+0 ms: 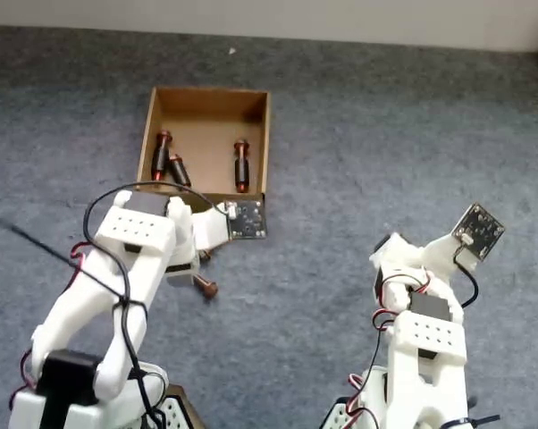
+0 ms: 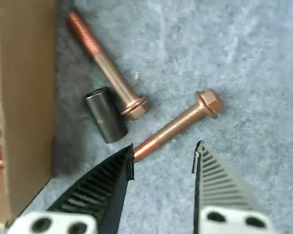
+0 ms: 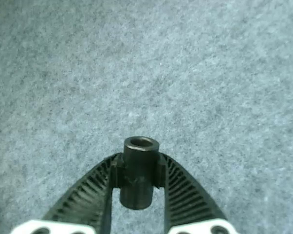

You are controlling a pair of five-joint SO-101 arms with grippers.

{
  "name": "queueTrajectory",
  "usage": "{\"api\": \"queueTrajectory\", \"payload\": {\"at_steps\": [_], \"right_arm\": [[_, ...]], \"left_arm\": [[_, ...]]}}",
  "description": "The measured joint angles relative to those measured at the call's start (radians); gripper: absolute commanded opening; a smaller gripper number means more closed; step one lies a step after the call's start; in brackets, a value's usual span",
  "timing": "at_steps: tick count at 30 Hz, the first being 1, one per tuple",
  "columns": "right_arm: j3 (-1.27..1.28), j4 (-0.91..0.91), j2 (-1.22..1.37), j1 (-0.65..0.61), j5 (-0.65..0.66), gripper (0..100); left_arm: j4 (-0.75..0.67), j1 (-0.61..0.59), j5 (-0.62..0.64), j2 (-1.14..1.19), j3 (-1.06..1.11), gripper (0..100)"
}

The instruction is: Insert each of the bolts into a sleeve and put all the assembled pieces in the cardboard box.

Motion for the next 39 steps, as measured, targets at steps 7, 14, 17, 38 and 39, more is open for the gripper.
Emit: {"api": "queueTrajectory", "payload": {"at_steps": [7,14,17,38,39], "right_arm": [[0.0,0.0,0.0,0.0,0.0,0.6],[0.0,0.0,0.0,0.0,0.0,0.6],[0.0,0.0,0.0,0.0,0.0,0.6],[0.0,0.0,0.0,0.0,0.0,0.6],[0.0,0.0,0.0,0.0,0.0,0.6]], "left_arm": [[-0.008,0.025,-0.005,0.103,0.0,8],[-0.101,0.081,-0.005,0.209,-0.014,8],[-0.112,0.087,-0.005,0.244,-0.02,8],[0.074,0.123,0.04,0.107,-0.06,19],[0.074,0.123,0.04,0.107,-0.06,19]]}}
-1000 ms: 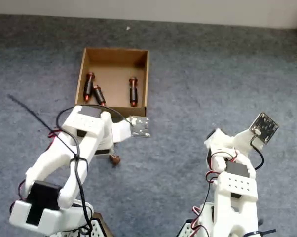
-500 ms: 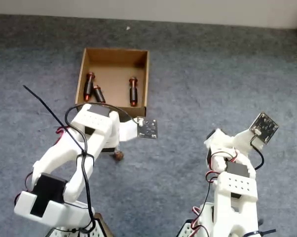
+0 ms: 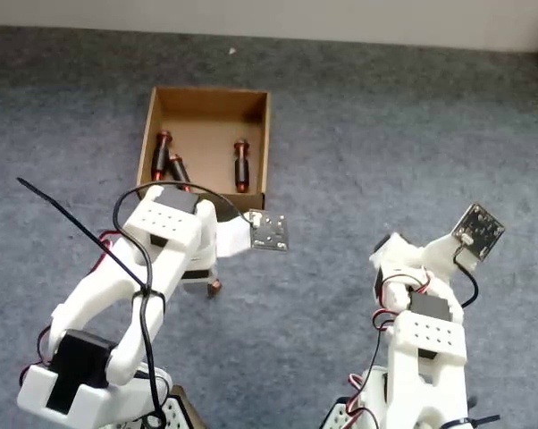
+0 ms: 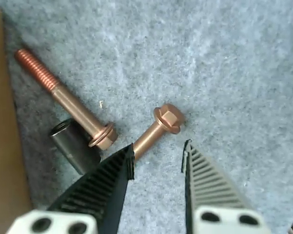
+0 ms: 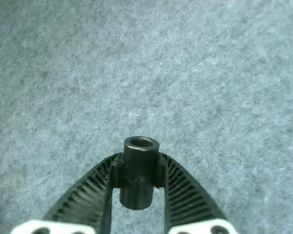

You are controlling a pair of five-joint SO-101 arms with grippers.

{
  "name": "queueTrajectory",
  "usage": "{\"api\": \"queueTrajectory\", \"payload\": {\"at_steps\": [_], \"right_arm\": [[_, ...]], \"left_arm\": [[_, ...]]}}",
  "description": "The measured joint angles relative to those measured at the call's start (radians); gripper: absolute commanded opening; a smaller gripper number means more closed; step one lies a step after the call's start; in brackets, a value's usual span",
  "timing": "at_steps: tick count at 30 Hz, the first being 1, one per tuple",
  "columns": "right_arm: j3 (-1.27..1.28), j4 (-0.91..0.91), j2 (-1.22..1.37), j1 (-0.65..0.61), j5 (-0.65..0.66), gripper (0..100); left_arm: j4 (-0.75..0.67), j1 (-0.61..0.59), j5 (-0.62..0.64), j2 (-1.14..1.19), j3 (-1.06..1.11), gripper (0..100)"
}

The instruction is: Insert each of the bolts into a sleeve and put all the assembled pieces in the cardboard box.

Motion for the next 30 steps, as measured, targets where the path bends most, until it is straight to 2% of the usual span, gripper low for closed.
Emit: {"api": "queueTrajectory", "payload": {"at_steps": [4,13,17,19,23,30], "right_arm": [[0.0,0.0,0.0,0.0,0.0,0.6],[0.0,0.0,0.0,0.0,0.0,0.6],[0.0,0.0,0.0,0.0,0.0,0.6],[0.0,0.0,0.0,0.0,0.0,0.6],[0.0,0.0,0.0,0.0,0.0,0.6],[0.0,0.0,0.0,0.0,0.0,0.6]], "left_arm": [[-0.003,0.002,-0.025,-0.002,0.025,19],[-0.144,0.002,-0.044,0.005,0.092,19],[-0.172,0.003,-0.044,0.13,0.043,19],[-0.163,0.005,-0.044,0.212,-0.014,16],[-0.058,0.005,-0.044,0.311,-0.127,5],[-0.012,0.038,-0.044,0.328,-0.146,3]]}}
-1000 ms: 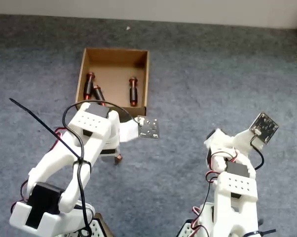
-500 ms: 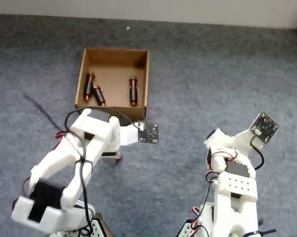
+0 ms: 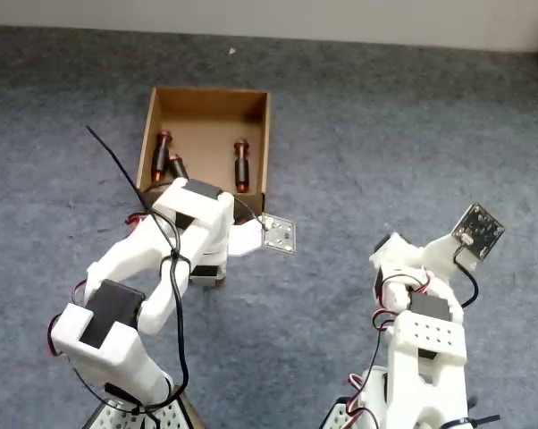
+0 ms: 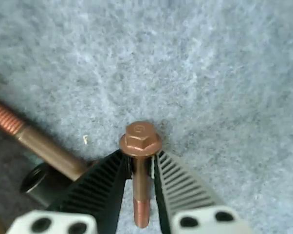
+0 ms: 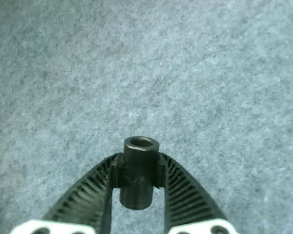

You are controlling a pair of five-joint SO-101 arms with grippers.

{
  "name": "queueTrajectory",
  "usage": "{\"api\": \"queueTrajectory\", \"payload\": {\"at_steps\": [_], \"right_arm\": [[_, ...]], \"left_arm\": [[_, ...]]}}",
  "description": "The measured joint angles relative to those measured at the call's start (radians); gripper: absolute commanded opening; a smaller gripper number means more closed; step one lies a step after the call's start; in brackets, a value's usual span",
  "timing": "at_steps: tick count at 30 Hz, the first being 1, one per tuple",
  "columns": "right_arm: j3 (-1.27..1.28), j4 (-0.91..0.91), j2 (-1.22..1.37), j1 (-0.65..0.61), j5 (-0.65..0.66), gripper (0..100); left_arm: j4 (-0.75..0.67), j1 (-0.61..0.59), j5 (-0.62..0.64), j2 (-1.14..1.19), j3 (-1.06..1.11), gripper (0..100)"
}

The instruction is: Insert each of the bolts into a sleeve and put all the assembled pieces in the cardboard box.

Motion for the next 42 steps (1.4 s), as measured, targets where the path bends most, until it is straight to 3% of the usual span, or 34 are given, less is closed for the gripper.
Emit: {"api": "queueTrajectory", "payload": {"at_steps": [8,17,25,31,42], "right_arm": [[0.0,0.0,0.0,0.0,0.0,0.6],[0.0,0.002,0.0,-0.068,0.121,0.5],[0.0,0.012,-0.002,-0.086,0.129,0.5],[0.0,0.124,-0.186,-0.166,0.129,0.5],[0.181,0.184,-0.664,-0.413,0.239,0.5]], "left_arm": [[0.021,0.044,0.167,-0.072,0.003,2],[0.075,0.064,0.425,-0.477,0.061,2],[0.078,0.063,0.66,-0.767,0.189,1],[0.08,0.064,0.787,-0.945,0.275,1],[-0.235,0.064,1.109,-1.312,0.523,1]]}}
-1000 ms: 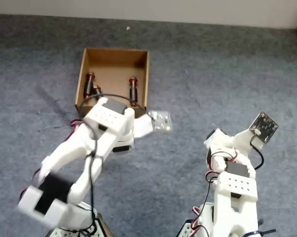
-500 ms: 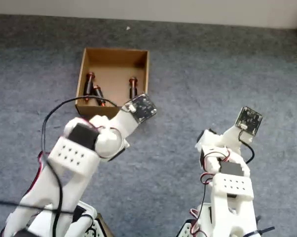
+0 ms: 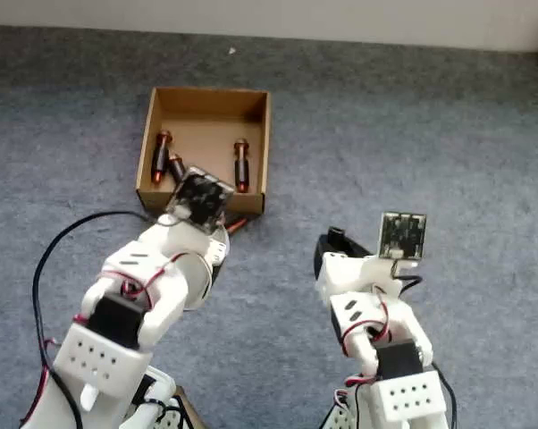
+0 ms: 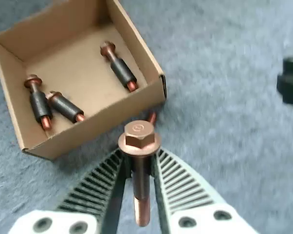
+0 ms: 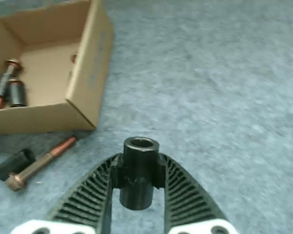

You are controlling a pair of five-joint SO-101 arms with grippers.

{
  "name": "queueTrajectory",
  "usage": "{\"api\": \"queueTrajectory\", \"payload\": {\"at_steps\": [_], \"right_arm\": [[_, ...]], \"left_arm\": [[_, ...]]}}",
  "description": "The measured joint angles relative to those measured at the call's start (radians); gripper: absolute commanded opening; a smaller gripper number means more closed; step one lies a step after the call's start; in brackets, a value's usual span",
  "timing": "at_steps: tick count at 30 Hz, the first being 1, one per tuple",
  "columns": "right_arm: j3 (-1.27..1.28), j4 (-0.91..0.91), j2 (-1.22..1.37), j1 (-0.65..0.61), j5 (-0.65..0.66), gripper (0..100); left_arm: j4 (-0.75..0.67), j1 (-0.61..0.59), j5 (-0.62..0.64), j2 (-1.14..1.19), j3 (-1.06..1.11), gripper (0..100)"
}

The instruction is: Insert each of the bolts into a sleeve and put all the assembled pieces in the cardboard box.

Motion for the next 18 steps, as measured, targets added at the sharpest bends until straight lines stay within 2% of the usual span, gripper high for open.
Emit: {"api": "queueTrajectory", "payload": {"at_steps": [6,11,18], "right_arm": [[0.071,0.0,-0.147,-0.121,0.081,0.5],[0.144,-0.009,-0.265,-0.241,0.143,0.5],[0.152,-0.193,-0.272,-0.362,0.258,0.5]], "left_arm": [[-0.141,0.0,0.196,-0.226,0.135,1],[-0.206,0.0,0.379,-0.442,0.215,1],[-0.307,0.0,0.5,-0.674,0.342,1]]}}
